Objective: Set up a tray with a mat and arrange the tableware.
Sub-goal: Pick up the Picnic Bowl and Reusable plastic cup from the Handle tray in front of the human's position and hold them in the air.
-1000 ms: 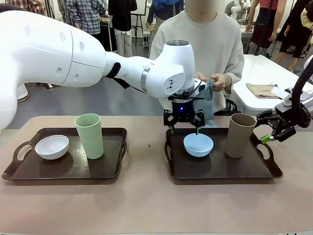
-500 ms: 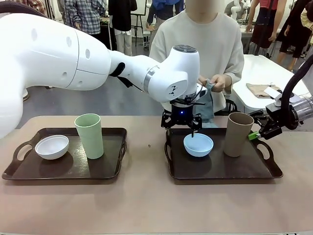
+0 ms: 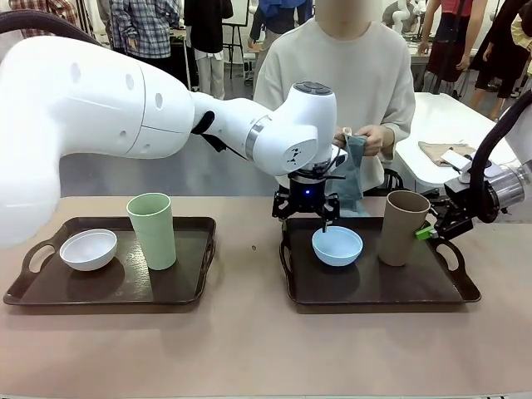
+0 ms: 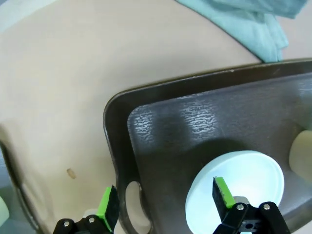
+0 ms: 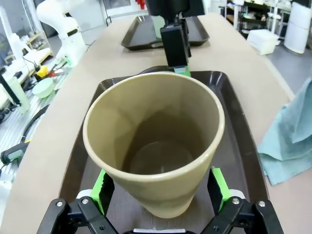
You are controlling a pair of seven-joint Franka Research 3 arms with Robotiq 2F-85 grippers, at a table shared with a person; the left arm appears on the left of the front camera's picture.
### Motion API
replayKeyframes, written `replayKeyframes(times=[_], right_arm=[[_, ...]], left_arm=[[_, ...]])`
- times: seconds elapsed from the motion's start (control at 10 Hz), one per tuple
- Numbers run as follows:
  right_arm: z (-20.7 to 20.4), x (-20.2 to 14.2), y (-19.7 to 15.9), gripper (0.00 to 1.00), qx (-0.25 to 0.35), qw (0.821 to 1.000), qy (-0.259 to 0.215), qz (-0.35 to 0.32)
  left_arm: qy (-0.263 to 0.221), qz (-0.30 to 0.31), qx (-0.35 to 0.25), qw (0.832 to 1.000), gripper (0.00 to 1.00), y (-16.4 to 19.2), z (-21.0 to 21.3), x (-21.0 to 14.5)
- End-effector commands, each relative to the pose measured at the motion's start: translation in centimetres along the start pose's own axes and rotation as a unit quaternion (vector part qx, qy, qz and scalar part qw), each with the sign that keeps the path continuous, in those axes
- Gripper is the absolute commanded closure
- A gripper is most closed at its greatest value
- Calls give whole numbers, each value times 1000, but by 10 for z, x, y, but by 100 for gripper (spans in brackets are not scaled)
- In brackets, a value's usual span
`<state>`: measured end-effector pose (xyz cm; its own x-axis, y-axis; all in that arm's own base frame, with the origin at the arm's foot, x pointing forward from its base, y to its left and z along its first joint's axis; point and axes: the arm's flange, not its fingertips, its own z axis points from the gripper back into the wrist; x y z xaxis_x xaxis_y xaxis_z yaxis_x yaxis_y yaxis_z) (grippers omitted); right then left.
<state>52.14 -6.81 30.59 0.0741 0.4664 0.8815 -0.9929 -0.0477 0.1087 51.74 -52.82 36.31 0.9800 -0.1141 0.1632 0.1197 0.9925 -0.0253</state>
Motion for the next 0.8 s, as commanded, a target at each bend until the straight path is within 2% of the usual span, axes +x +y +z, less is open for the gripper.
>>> replayKeyframes(times=[0.0,0.7], right_arm=[[-13,-9,-5,0,17,1000,13,8],[-35,-24,-24,0,23,999,32,-21]], left_arm=[[5,20,9,1000,0,-9,-5,11],[46,17,-10,999,0,-18,-21,9]])
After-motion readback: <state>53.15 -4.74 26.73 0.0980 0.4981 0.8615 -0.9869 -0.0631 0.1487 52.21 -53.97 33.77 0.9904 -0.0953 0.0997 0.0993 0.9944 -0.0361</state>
